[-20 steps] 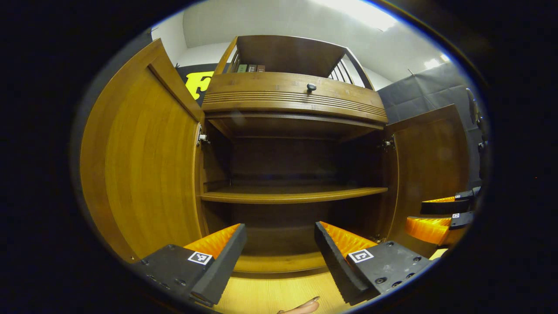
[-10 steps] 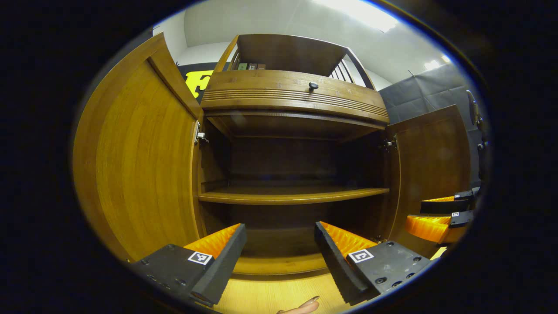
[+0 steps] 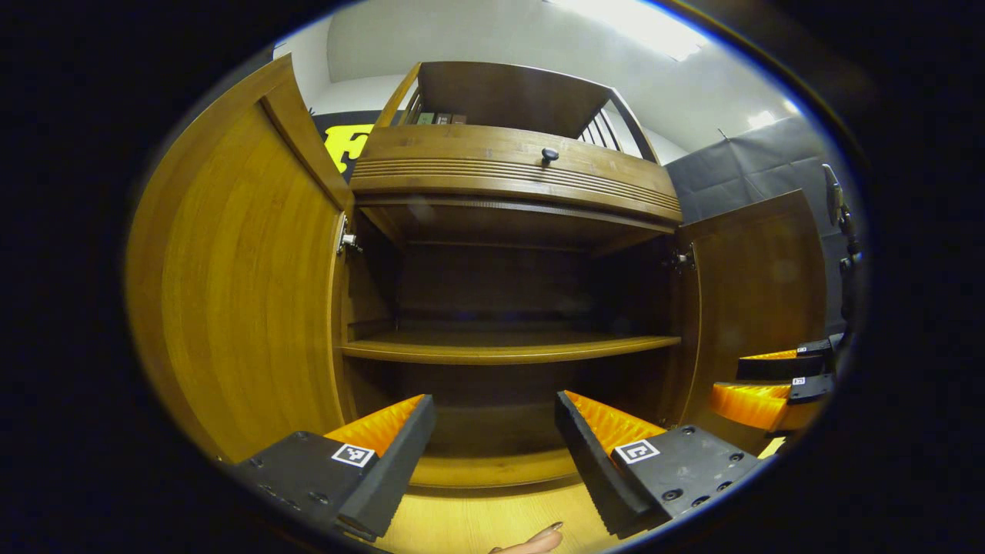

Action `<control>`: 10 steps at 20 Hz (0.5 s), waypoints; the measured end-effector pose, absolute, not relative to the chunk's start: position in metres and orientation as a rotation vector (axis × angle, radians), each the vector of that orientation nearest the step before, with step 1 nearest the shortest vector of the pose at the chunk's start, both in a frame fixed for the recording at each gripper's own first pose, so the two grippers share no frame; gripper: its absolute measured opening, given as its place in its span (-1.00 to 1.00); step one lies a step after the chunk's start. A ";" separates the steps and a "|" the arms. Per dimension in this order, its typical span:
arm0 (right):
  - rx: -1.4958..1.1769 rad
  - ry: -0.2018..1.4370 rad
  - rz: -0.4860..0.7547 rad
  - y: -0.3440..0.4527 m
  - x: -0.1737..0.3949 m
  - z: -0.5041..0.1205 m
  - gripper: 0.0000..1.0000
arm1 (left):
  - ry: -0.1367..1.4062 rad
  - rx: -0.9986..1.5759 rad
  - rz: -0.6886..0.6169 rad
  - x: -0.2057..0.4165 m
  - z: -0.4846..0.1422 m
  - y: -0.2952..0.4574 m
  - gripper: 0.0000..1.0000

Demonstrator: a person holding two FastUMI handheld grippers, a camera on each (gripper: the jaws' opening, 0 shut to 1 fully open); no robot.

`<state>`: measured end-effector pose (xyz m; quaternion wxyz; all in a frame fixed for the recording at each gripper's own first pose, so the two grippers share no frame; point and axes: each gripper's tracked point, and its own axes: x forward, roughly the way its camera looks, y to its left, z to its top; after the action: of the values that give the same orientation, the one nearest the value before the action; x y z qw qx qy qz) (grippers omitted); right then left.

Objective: Open the right door of the double-door shoe cabinet with the right hand, and open the left door with the left hand.

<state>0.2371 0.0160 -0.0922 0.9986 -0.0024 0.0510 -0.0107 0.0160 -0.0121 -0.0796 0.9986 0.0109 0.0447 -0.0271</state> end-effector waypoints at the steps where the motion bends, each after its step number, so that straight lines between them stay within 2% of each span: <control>1: -0.005 0.100 -0.022 0.016 0.236 -0.091 0.96 | 0.088 0.022 -0.055 0.016 -0.080 -0.013 0.99; 2: -0.003 0.098 -0.021 0.016 0.236 -0.091 0.96 | 0.088 0.022 -0.056 0.016 -0.079 -0.013 0.94; 6: 0.001 0.092 -0.018 0.016 0.233 -0.088 0.96 | 0.085 0.022 -0.050 0.014 -0.078 -0.012 0.99; 7: 0.003 0.092 -0.016 0.016 0.232 -0.088 0.90 | 0.084 0.021 -0.049 0.013 -0.079 -0.012 0.99; 10: 0.003 0.092 -0.014 0.017 0.230 -0.087 0.95 | 0.084 0.023 -0.046 0.012 -0.078 -0.011 0.99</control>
<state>0.2304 0.0166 -0.0873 0.9989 0.0015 0.0459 -0.0068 0.0124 -0.0110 -0.0778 0.9988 0.0114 0.0419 -0.0228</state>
